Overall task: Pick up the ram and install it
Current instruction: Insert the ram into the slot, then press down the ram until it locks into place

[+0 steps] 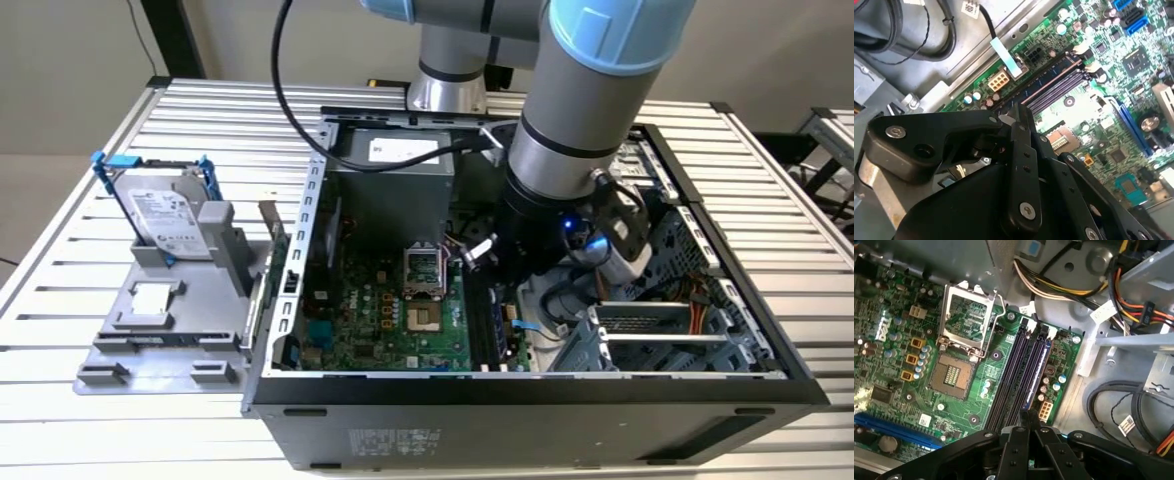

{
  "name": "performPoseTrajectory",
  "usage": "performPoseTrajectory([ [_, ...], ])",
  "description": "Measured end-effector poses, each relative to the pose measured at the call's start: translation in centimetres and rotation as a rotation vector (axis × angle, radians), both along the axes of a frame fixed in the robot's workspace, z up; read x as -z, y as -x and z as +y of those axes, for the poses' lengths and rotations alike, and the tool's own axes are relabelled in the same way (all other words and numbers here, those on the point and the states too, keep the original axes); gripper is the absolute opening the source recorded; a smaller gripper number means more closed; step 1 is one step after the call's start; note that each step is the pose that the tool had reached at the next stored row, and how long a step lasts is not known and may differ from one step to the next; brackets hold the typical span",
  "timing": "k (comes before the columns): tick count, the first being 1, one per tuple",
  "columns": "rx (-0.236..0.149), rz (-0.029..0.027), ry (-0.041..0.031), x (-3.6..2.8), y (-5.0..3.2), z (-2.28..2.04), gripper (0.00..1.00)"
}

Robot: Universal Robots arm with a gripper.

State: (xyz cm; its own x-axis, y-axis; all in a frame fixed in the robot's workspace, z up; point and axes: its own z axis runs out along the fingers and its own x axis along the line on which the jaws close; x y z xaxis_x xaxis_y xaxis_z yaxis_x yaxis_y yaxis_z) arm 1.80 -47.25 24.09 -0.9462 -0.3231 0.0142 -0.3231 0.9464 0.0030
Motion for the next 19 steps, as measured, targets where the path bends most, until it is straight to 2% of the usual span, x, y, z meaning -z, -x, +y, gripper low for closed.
performPoseTrajectory([
  [10, -0.115, 0.0, 0.0, -0.01, 0.0, 0.0, 0.0],
  [19, -0.194, 0.0, -0.0001, -0.02, 0.0, 0.0, 0.0],
])
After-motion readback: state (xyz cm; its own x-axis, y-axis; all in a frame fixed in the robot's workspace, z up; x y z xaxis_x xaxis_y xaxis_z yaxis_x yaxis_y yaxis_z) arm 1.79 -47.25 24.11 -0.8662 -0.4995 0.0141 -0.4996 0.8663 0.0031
